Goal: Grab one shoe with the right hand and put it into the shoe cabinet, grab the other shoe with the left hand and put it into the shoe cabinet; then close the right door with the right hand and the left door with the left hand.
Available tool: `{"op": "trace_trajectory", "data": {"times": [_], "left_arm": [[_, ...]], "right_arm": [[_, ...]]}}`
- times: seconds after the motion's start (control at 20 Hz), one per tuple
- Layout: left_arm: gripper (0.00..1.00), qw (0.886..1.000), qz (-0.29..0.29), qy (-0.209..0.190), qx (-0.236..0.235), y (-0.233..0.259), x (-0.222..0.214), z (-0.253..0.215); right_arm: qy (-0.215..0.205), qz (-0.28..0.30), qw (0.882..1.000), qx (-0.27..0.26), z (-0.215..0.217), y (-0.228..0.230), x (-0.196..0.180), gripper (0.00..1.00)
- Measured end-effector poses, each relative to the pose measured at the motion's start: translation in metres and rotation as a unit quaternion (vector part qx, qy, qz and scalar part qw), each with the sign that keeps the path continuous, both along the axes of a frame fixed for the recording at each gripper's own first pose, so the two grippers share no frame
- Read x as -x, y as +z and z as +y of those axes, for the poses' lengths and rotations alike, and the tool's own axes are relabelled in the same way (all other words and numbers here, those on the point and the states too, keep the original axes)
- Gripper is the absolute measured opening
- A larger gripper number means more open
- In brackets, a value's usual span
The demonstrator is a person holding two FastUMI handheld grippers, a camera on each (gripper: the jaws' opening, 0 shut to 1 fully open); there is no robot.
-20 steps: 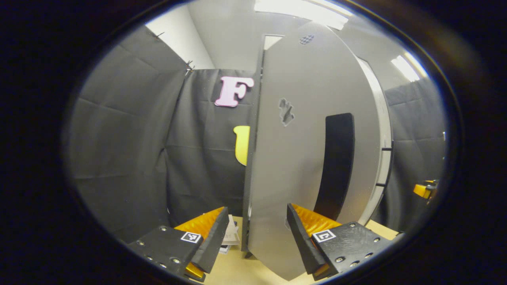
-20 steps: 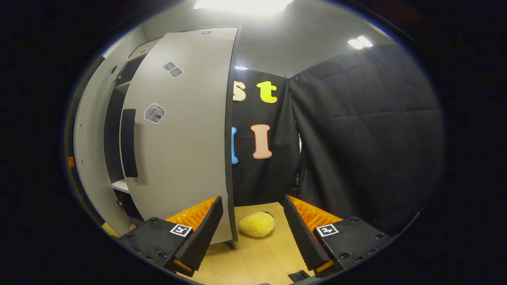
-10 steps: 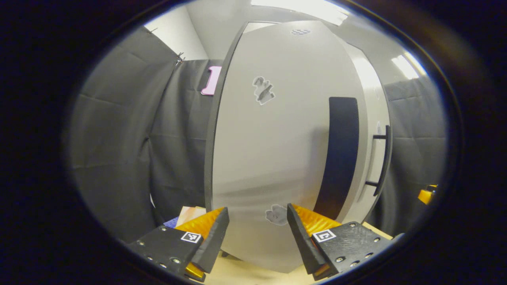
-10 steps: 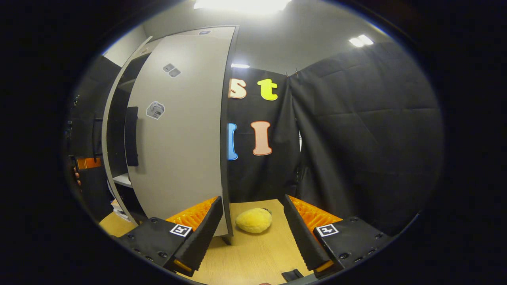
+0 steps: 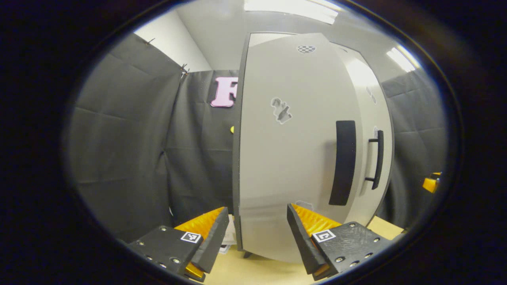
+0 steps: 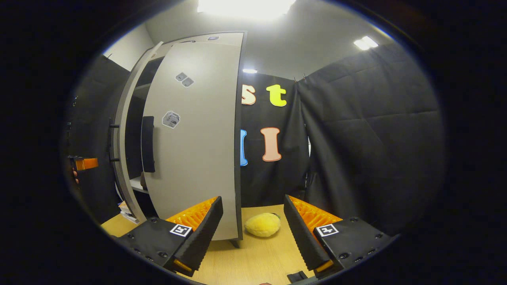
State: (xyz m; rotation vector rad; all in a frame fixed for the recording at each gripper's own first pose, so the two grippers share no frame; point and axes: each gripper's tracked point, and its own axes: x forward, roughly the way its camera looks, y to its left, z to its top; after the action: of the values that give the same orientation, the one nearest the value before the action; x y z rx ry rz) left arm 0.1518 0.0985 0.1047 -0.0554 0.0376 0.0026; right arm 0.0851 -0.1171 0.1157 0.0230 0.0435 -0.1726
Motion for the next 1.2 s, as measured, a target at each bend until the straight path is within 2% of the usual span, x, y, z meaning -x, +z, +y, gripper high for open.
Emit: {"op": "trace_trajectory", "data": {"times": [0.25, 0.65, 0.75, 0.8, 0.85, 0.9, 1.2], "left_arm": [[0.92, 0.999, -0.003, 0.021, -0.027, -0.001, 0.056, 0.027], [0.92, 0.998, 0.004, 0.057, -0.024, -0.023, 0.121, 0.059], [0.92, 0.998, 0.006, 0.066, -0.025, -0.028, 0.131, 0.065], [0.86, 0.997, 0.006, 0.069, -0.028, -0.029, 0.135, 0.068], [0.86, 0.997, 0.006, 0.072, -0.031, -0.029, 0.135, 0.069], [0.92, 0.997, 0.007, 0.076, -0.034, -0.029, 0.136, 0.071], [0.93, 0.996, 0.0, 0.08, -0.035, -0.026, 0.135, 0.073]], "right_arm": [[0.019, -0.007, 1.0, 0.006, 0.014, 0.005, 0.006, 0.98], [0.04, -0.025, 0.999, 0.016, 0.03, 0.013, 0.018, 0.98], [0.044, -0.03, 0.998, 0.019, 0.032, 0.015, 0.018, 0.98], [0.045, -0.031, 0.998, 0.021, 0.033, 0.016, 0.017, 0.98], [0.046, -0.033, 0.998, 0.021, 0.034, 0.016, 0.018, 0.98], [0.047, -0.034, 0.998, 0.021, 0.035, 0.017, 0.018, 0.98], [0.048, -0.041, 0.998, 0.019, 0.039, 0.024, 0.013, 0.98]]}}
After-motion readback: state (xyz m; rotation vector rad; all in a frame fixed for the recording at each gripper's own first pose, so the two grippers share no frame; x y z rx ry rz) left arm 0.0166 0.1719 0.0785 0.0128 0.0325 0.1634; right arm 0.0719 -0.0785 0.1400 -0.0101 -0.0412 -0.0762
